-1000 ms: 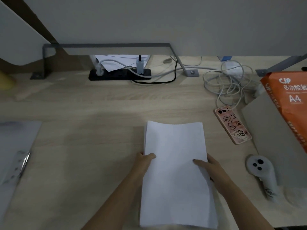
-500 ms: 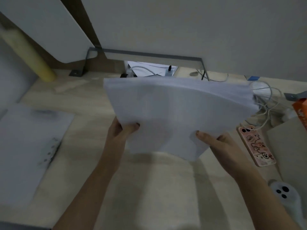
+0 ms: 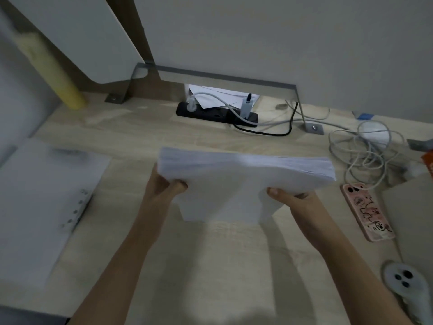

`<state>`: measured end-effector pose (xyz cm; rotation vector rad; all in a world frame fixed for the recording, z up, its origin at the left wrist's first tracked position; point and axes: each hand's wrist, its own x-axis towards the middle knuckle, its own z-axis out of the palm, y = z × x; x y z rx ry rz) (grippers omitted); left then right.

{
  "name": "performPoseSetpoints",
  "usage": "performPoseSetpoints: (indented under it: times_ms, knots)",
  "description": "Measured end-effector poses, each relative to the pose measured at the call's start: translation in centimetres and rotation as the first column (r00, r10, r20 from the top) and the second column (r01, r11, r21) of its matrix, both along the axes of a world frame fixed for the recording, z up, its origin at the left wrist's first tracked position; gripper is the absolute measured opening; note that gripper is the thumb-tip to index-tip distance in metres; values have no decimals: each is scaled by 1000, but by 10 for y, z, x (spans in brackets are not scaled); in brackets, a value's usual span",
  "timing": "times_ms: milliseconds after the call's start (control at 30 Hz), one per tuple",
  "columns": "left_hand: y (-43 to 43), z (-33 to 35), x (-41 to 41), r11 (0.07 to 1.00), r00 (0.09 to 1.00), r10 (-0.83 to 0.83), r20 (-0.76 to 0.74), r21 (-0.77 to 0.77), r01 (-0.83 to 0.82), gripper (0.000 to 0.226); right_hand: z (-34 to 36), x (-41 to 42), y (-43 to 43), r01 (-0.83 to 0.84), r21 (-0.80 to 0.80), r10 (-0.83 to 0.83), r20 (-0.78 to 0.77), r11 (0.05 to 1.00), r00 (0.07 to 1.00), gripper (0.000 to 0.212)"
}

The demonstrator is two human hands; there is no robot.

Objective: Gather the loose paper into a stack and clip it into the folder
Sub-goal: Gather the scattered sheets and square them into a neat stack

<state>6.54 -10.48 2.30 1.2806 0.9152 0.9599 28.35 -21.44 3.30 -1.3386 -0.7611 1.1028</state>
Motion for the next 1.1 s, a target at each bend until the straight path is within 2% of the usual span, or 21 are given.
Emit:
performPoseSetpoints:
  times_ms: [100,233,333,400,500,633,800,867,933,1000,1100]
  knots:
    - [1,-1,9,999,999,-38,-6,-37,38,41,-13,-5,5,74,-33,-74,10,997,997,24]
    - [5,11,11,999,999,-26,20,-34,27,28,-12,-8,9,171,49,-170,-8,984,985,31]
    - [9,12,0,1000,1000,-23,-10,-5,23,22,-11,-3,6,110,91,-111,3,990,994,28]
    - [10,4,0,998,1000,14,-27,-62,-16,19,-21,-3,6,69,29,-71,74,997,995,29]
    - [9,-2,10,992,997,65,-28,-104,-68,20,-25,-8,12,122,-13,-120,105,992,987,28]
    - [10,3,11,989,991,137,-1,-54,-137,15,-19,-9,14,160,29,-161,41,987,986,37]
    - [5,-5,3,991,997,56,-47,-115,-61,25,-30,-12,11,104,-70,-101,45,992,994,35]
    - [2,8,0,996,999,50,-4,-78,-50,36,-31,-12,12,110,-81,-107,39,991,994,35]
    - [2,27,0,999,998,48,40,21,-48,41,-32,-11,11,118,-85,-116,29,989,993,34]
    - [0,45,6,989,995,80,58,119,-86,32,-33,-10,11,114,-84,-112,27,990,993,30]
    - [0,58,17,967,977,205,54,141,-211,14,-32,-10,11,102,-87,-99,38,991,994,32]
